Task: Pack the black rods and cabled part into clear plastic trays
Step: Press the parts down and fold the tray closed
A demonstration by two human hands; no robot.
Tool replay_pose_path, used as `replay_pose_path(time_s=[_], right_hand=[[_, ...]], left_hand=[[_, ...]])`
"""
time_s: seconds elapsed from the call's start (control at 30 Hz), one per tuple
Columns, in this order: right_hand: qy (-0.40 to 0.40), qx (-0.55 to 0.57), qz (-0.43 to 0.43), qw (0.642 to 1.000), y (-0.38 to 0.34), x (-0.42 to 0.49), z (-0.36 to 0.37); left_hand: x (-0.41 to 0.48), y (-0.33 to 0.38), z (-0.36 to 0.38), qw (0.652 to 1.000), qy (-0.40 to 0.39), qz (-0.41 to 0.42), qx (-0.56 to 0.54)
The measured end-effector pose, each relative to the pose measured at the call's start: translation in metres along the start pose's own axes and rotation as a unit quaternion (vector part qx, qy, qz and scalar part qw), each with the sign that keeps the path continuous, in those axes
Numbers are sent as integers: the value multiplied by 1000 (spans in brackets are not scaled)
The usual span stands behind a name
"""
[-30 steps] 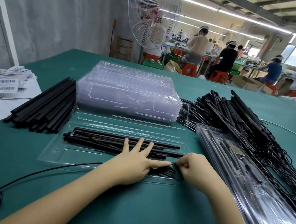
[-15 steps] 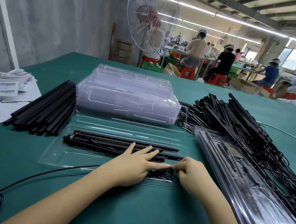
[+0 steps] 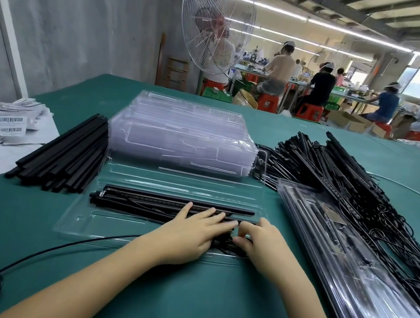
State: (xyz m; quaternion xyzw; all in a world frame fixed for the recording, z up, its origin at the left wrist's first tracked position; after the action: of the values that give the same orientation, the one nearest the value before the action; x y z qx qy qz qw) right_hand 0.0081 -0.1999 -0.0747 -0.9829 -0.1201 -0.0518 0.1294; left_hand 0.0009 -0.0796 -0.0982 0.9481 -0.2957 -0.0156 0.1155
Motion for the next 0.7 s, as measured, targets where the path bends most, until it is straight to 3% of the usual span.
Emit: replay_pose_path(time_s=[0.2,0.5,0.7], right_hand=[[-18,50,1,999,5,-4,-7],[-44,101,109,988,22,3,-9],[-31,60,115,991,16,6,-9]], left_hand=[[-1,2,-8,995,45,2,-92],[1,4,-5,999,22,8,-38],[-4,3,0,999,-23,22,-36]])
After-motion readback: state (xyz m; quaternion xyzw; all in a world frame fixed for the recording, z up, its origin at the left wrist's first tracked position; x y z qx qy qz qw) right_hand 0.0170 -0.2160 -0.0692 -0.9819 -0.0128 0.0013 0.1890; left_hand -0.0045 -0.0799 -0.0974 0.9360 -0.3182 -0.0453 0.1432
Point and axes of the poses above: each hand's wrist, its own x-axis towards the middle knuckle, its own z-axis out of the palm, y = z × x, the point moved 8 cm from there along x, towards the middle knuckle, and after that the axes turned 4 degrees about y, right-handed, at the moved point
